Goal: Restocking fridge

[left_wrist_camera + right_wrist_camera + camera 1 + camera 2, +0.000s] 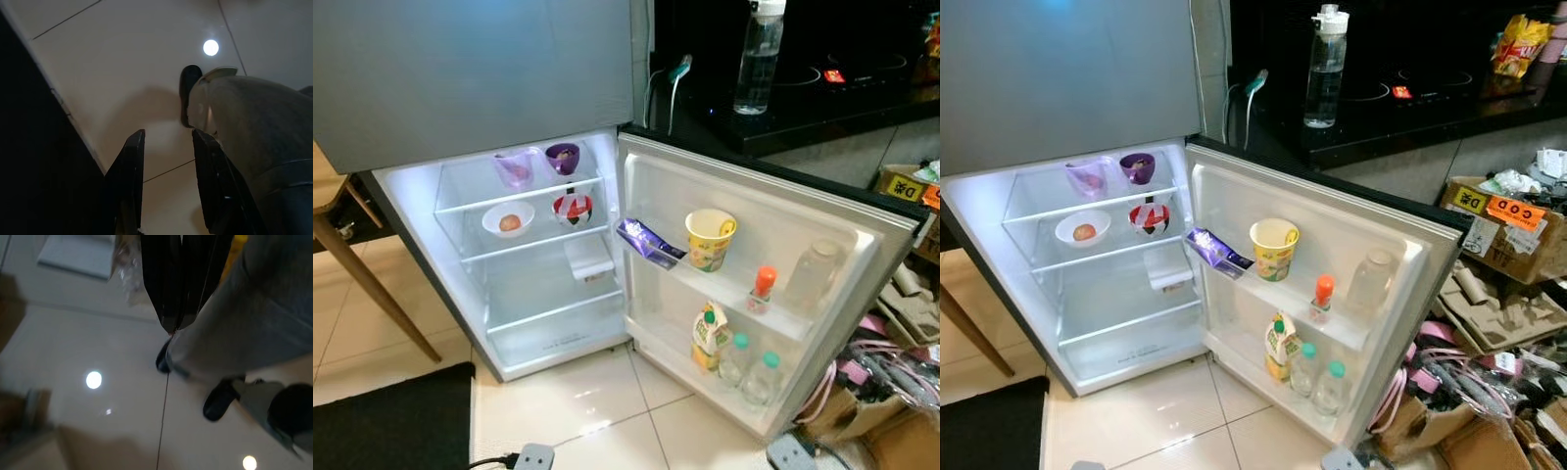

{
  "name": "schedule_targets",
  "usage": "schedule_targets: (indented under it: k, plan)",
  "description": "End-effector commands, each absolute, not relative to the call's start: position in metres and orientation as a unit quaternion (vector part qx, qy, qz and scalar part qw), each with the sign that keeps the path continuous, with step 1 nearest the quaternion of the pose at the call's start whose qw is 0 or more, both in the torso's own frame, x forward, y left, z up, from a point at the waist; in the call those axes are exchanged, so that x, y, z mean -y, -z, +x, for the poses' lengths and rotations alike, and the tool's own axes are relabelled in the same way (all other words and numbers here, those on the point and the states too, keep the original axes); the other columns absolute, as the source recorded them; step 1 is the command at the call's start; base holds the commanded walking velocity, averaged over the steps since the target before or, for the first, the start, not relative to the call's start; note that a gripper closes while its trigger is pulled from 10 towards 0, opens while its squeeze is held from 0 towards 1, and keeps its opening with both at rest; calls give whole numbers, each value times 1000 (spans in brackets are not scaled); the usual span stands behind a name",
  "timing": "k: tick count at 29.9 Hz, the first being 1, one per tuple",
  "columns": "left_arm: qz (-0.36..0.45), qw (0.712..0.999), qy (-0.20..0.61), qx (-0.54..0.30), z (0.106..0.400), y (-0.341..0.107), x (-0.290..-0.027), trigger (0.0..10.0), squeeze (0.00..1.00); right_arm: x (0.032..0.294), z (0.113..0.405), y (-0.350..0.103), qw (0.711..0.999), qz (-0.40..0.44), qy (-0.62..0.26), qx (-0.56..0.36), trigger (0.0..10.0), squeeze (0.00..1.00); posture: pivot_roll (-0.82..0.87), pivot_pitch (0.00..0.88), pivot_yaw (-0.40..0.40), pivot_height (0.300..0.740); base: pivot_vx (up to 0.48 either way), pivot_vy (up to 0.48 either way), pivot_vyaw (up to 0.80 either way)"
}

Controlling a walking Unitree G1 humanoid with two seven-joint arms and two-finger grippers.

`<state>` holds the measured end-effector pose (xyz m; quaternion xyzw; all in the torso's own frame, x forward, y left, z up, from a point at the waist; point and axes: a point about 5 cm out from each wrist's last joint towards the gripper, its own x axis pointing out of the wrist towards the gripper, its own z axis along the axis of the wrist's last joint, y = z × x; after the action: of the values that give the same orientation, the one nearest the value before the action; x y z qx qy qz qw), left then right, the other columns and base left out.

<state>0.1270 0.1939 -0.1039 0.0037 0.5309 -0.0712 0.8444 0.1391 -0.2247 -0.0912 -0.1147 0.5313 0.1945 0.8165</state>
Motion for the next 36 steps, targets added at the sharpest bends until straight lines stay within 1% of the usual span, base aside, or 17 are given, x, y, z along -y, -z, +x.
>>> schedule_targets:
  k: [1, 6, 8, 12, 15, 18, 20, 21, 23, 24, 25, 27, 30, 31, 32, 33, 36]
  plan:
    - [9, 844, 77, -531, 127, 104, -193, 10000, 0, 227, 138, 92, 821, -109, -177, -532, 10000, 0, -51, 0, 22, 740, 0, -465, 0]
    - [9, 844, 76, -531, 128, 104, -194, 10000, 0, 234, 137, 92, 828, -107, -137, -533, 10000, 0, -49, 0, 23, 740, 0, -463, 0]
    - [10, 846, 67, -528, 130, 103, -196, 10000, 0, 238, 144, 88, 838, -114, -115, -522, 10000, 0, -52, 0, 24, 740, 0, 0, 0]
    - [9, 847, 68, -528, 130, 103, -195, 10000, 0, 239, 147, 87, 840, -118, -114, -517, 10000, 0, -52, 0, 24, 740, 0, 0, 0]
    - [8, 847, 68, -527, 131, 103, -195, 10000, 0, 240, 156, 83, 847, -128, -111, -505, 10000, 0, -52, 0, 24, 740, 0, 0, 0]
    - [7, 847, 68, -528, 130, 103, -196, 10000, 0, 247, 178, 71, 867, -143, -89, -470, 10000, 0, -53, 0, 25, 740, 0, 0, 0]
    - [7, 847, 68, -528, 130, 103, -196, 10000, 0, 249, 183, 68, 872, -146, -82, -460, 10000, 0, -53, 0, 25, 740, 0, 0, 0]
    - [7, 846, 67, -528, 130, 103, -196, 10000, 0, 260, 209, 50, 901, -140, -38, -409, 10000, 0, -52, 0, 25, 740, 0, 0, 0]
    - [6, 846, 66, -529, 129, 103, -196, 10000, 0, 274, 233, 28, 924, -141, 15, -355, 10000, 0, -50, 0, 24, 740, 0, 0, 0]
    - [6, 846, 66, -529, 129, 103, -196, 10000, 0, 282, 242, 18, 931, -142, 42, -333, 10000, 0, -50, 0, 24, 740, 0, 0, 0]
    - [6, 846, 66, -529, 129, 103, -196, 10000, 0, 282, 242, 18, 931, -142, 42, -333, 10000, 0, -50, 0, 24, 740, 0, 0, 0]
    - [5, 846, 66, -530, 129, 103, -196, 10000, 0, 298, 261, -6, 943, -138, 89, -291, 10000, 0, -47, 0, 25, 740, 0, 0, 0]
    - [5, 846, 66, -530, 129, 103, -196, 10000, 0, 298, 261, -6, 943, -138, 89, -291, 10000, 0, -47, 0, 25, 740, 0, 0, 0]
    - [4, 846, 65, -530, 128, 103, -196, 10000, 0, 304, 276, -23, 953, -125, 104, -257, 10000, 0, -47, 0, 25, 740, 0, 0, 0]
    - [4, 846, 65, -530, 128, 103, -196, 10000, 0, 304, 276, -23, 953, -125, 104, -257, 10000, 0, -47, 0, 25, 740, 0, 0, 0]
    - [1, 845, 64, -530, 128, 103, -196, 10000, 0, 308, 305, -62, 975, -84, 114, -174, 10000, 0, -46, 1, 26, 740, 0, 0, 0]
    - [-2, 846, 62, -529, 128, 103, -196, 10000, 0, 306, 328, -97, 989, -54, 97, -98, 10000, 0, -43, 0, 23, 740, 0, 0, 0]
